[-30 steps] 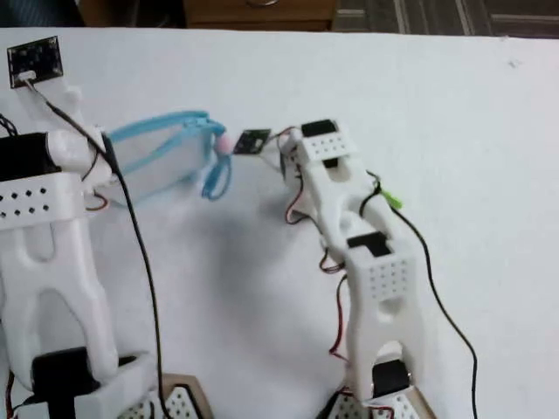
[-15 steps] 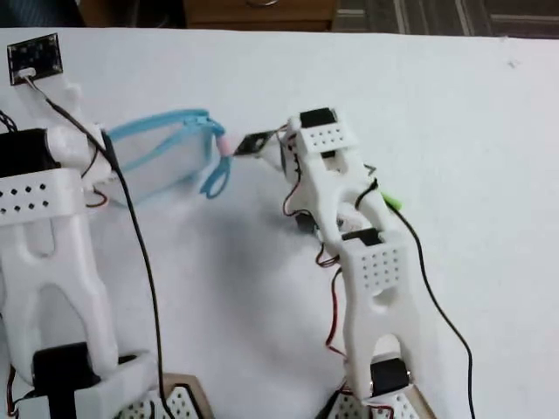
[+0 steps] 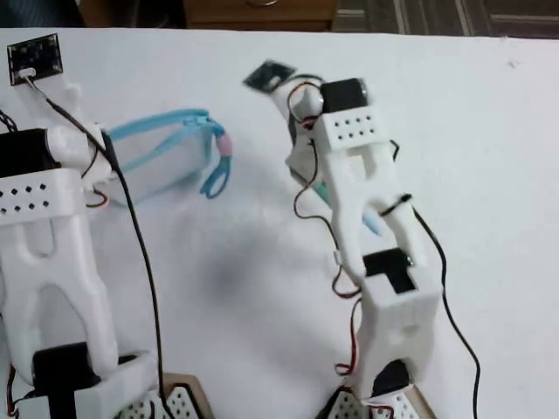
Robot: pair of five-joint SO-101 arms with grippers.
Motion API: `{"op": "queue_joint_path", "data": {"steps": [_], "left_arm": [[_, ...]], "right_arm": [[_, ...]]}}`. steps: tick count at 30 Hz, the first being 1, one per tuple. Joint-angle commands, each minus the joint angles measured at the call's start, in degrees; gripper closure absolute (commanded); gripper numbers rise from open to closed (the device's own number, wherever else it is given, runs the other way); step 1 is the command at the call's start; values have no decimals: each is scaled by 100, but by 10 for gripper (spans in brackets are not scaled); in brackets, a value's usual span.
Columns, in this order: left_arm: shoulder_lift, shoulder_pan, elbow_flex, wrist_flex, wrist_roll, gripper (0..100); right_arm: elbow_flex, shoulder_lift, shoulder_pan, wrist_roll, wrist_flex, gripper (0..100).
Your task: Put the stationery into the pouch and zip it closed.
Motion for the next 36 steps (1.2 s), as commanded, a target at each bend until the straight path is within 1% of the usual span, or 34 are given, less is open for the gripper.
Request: {"op": "queue_joint_path", "data": {"steps": [1, 7, 11, 14, 17, 20, 24, 26, 29, 34, 36], "left_arm": [[31, -13, -97, 35, 18, 976], [31, -13, -114, 88, 18, 976], [31, -31, -132, 105, 18, 976], [31, -31, -123, 105, 18, 976], [31, -31, -123, 105, 18, 976], [31, -31, -132, 105, 18, 976], [31, -31, -132, 105, 18, 976], [31, -31, -123, 105, 18, 976], [31, -31, -123, 105, 18, 976], [31, -31, -114, 105, 18, 976], [31, -48, -105, 123, 18, 976]], "right_arm": [[-255, -752, -40, -730, -374, 981], [-255, -1095, -198, -2233, -1279, 981], [-255, -1147, -435, -2699, -1666, 981], [-299, -1156, -497, -2857, -1789, 981], [-651, -1156, -488, -2998, -1666, 981], [-1327, -1156, -505, -3015, -1297, 981], [-2268, -1103, -796, -2989, -681, 981], [-2295, -1042, -822, -2963, -611, 981], [-2198, -804, -673, -2963, -620, 981], [-2207, 92, -549, -2945, -708, 978], [-2224, 541, -602, -2945, -787, 926]]}}
